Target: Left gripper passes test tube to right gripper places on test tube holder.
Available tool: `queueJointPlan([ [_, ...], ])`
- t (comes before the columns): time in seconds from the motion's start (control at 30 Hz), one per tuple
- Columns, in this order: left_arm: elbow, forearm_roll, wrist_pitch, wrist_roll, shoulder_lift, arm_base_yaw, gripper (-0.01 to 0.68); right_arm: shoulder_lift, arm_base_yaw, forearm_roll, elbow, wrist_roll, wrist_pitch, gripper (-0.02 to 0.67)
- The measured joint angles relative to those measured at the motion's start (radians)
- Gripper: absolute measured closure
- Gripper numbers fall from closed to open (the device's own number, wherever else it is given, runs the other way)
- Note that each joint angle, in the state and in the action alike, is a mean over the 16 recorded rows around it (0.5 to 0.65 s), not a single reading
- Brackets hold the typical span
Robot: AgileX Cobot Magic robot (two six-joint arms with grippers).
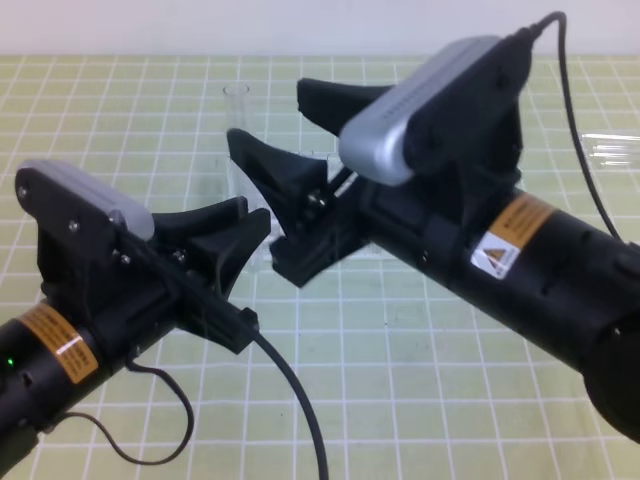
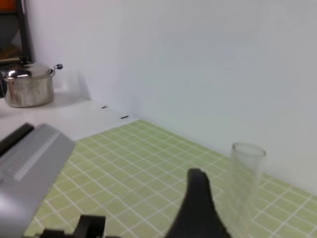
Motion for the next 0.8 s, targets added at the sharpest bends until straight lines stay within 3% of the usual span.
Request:
queueJointPlan([
  [0.8,0.0,0.0,-0.005,0.004,0.0,0.0,0.626,0.111,0.0,0.005,-0.09,0.033,-0.035,0.186],
])
